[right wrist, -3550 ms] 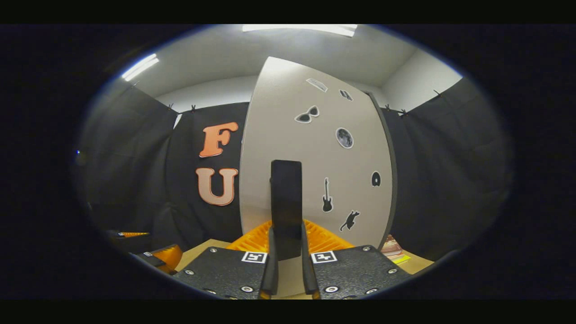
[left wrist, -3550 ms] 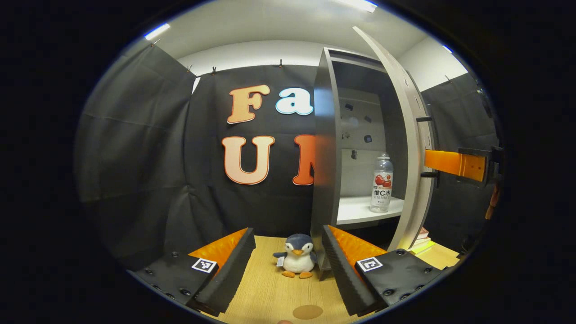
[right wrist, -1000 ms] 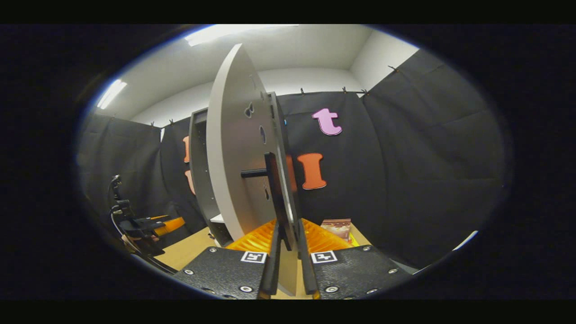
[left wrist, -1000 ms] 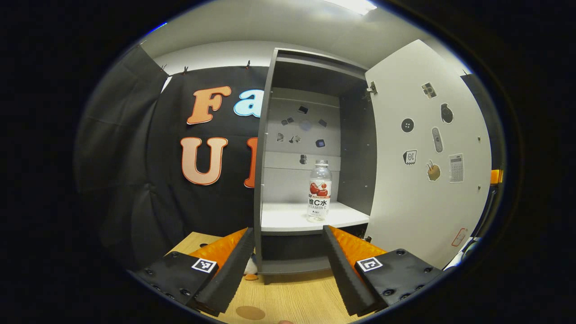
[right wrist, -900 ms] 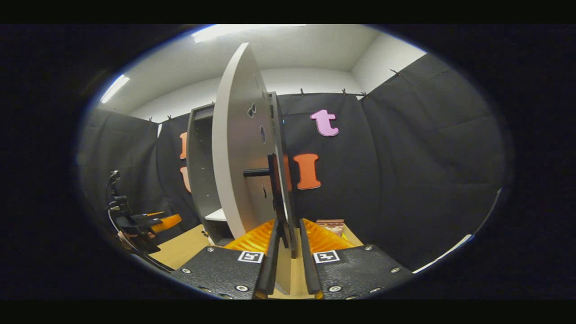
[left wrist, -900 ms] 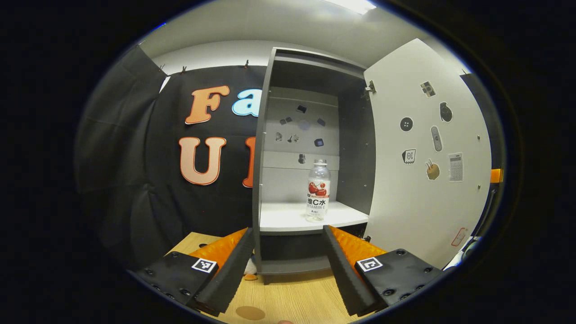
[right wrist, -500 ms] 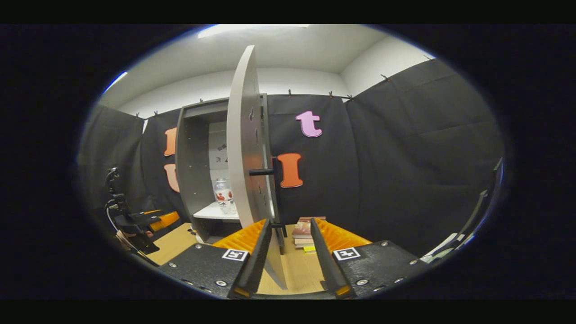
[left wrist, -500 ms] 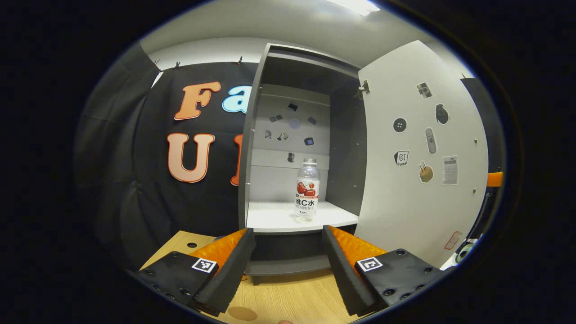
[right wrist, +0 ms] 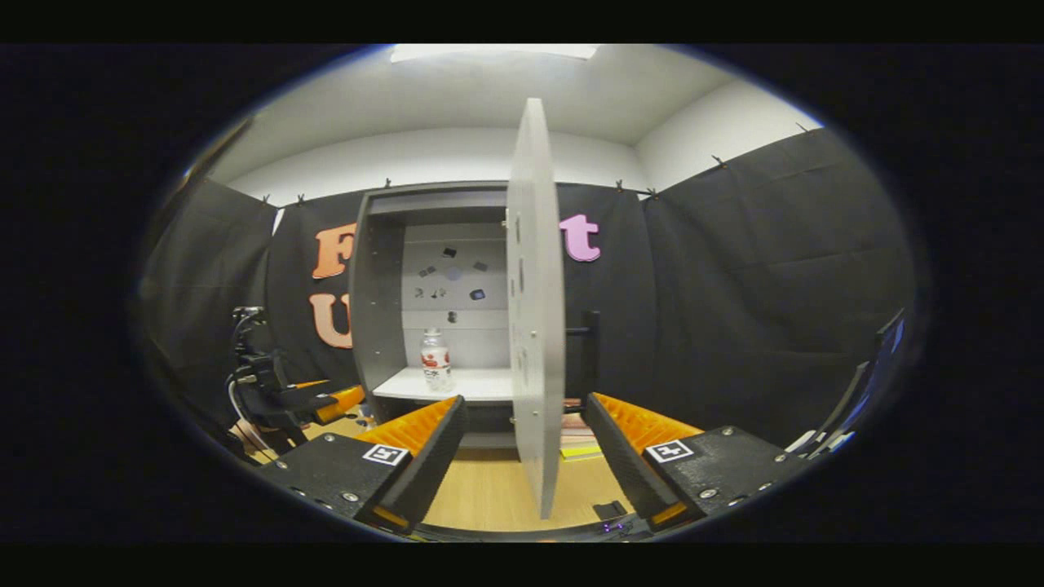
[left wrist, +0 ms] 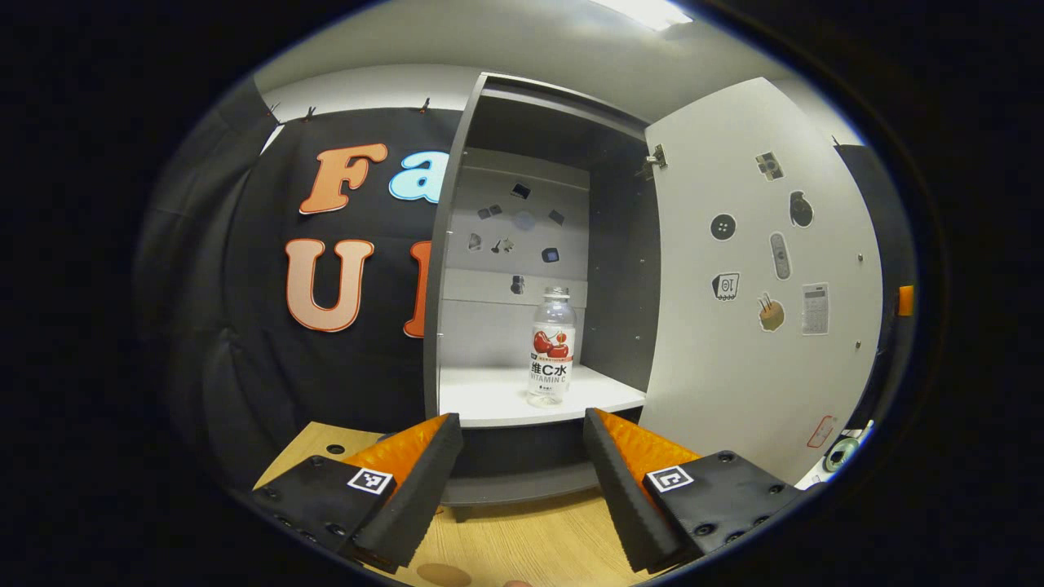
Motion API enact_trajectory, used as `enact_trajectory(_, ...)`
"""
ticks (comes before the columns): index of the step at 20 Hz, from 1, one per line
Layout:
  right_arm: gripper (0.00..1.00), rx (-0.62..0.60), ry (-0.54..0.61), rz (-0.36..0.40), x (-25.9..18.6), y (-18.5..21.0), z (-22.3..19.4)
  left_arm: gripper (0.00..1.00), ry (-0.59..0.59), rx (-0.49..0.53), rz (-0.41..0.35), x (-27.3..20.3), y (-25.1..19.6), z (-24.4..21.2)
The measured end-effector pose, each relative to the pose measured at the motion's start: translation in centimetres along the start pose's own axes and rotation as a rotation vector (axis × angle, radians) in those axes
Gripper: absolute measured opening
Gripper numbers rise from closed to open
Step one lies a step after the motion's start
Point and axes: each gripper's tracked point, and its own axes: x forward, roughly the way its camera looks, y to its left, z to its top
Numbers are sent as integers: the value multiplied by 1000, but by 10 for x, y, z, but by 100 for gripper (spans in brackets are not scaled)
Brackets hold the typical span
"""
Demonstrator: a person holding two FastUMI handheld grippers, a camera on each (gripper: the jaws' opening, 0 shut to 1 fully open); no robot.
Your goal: Open the cabinet door with the right hand, grasp the bottle in the cabinet with the left hand and place it on the coaster, then close the cabinet door with the right hand.
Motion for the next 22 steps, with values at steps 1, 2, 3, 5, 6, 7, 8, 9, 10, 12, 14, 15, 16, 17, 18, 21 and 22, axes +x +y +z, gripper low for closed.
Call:
enact_trajectory(1,87,-6,7,19,4,14,-4,97,-1,0,-2,3,4,1)
enact_trajectory(2,92,-12,11,33,10,27,-6,97,-3,1,-4,5,9,3)
enact_trajectory(3,96,-20,16,48,16,38,-9,97,-9,2,-8,9,13,5)
enact_trajectory(5,92,-36,20,70,34,61,-14,99,-17,2,-18,16,19,6)
enact_trajectory(6,92,-43,26,83,42,71,-17,97,-19,-2,-29,22,20,5)
enact_trajectory(7,92,-52,32,93,48,80,-21,97,-15,-5,-41,28,19,3)
enact_trajectory(8,93,-60,35,100,55,86,-25,97,-8,-10,-54,34,19,0)
enact_trajectory(9,89,-63,39,104,64,94,-27,97,0,-22,-72,41,17,-2)
enact_trajectory(10,89,-63,40,106,71,100,-29,97,9,-40,-94,49,12,-4)
enact_trajectory(12,93,-64,41,112,90,110,-35,97,14,-61,-125,66,7,-5)
enact_trajectory(14,93,-61,44,112,114,120,-42,97,4,-55,-155,87,2,0)
enact_trajectory(15,93,-57,45,113,122,123,-44,97,-5,-48,-168,99,-2,1)
enact_trajectory(16,93,-52,49,114,131,126,-47,97,-11,-37,-183,111,-7,4)
enact_trajectory(17,93,-45,54,119,138,128,-49,95,-18,-23,-198,123,-11,5)
enact_trajectory(18,93,-33,58,122,144,129,-51,97,-25,-10,-219,134,-16,7)
enact_trajectory(21,93,24,60,128,160,127,-50,97,-28,-6,-266,168,-31,7)
enact_trajectory(22,93,49,54,123,166,123,-47,97,-26,-7,-264,179,-32,8)
